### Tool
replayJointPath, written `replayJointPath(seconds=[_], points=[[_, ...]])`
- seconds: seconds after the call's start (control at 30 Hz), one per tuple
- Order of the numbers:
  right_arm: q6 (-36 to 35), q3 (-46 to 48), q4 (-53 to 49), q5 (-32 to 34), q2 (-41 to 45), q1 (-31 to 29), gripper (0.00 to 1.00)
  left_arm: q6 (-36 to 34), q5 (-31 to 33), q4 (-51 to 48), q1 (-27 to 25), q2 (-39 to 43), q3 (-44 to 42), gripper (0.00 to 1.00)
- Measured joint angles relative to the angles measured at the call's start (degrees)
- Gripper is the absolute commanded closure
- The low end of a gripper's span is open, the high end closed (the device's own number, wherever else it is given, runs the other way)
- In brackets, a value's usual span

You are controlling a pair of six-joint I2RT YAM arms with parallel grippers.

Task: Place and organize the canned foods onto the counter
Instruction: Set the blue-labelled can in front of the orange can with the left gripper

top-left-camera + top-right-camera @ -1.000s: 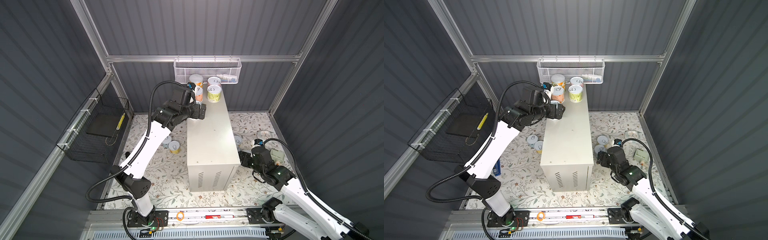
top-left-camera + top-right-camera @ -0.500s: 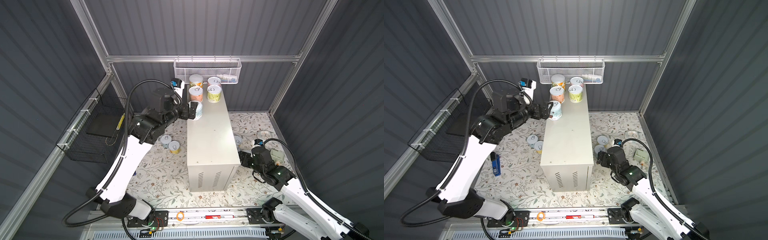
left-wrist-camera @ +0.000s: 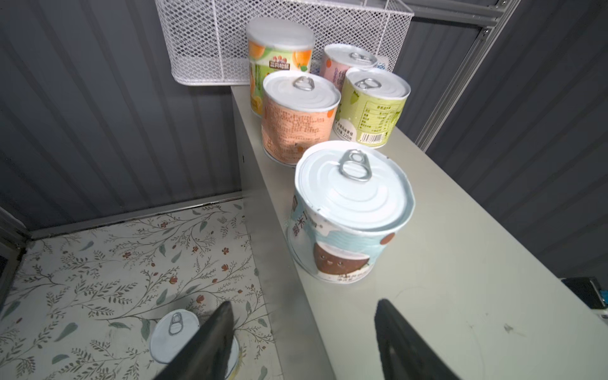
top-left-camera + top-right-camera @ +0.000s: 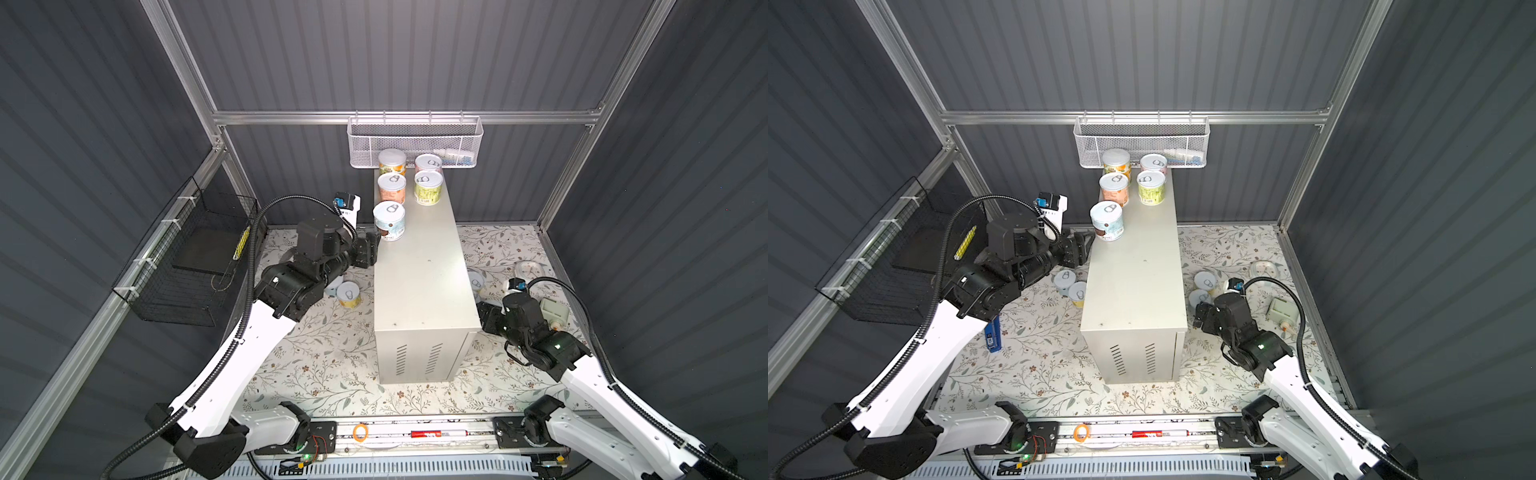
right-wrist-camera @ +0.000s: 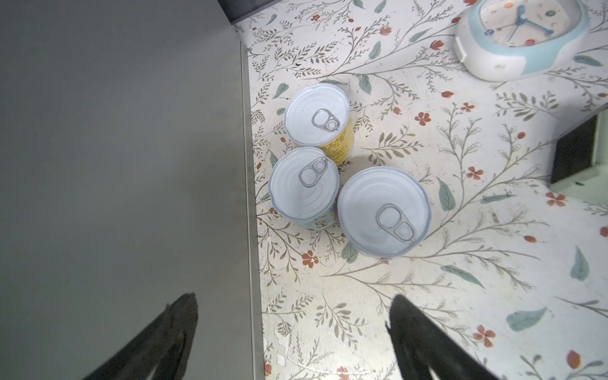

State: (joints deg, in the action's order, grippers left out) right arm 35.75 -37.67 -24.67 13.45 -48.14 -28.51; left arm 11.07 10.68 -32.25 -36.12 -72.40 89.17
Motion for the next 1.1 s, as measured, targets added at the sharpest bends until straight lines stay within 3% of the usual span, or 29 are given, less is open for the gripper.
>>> replayJointPath(seconds=[0.37, 1.1], points=[[0.0, 0.0, 0.6, 0.0, 0.0, 0.0, 0.08, 0.1, 0.0, 3.8, 0.0, -2.1, -0.5, 0.4], [0.0, 0.1, 0.7, 0.0, 0.0, 0.2, 0.08, 0.1, 2.1, 5.1, 0.2, -8.4, 0.2, 0.38]])
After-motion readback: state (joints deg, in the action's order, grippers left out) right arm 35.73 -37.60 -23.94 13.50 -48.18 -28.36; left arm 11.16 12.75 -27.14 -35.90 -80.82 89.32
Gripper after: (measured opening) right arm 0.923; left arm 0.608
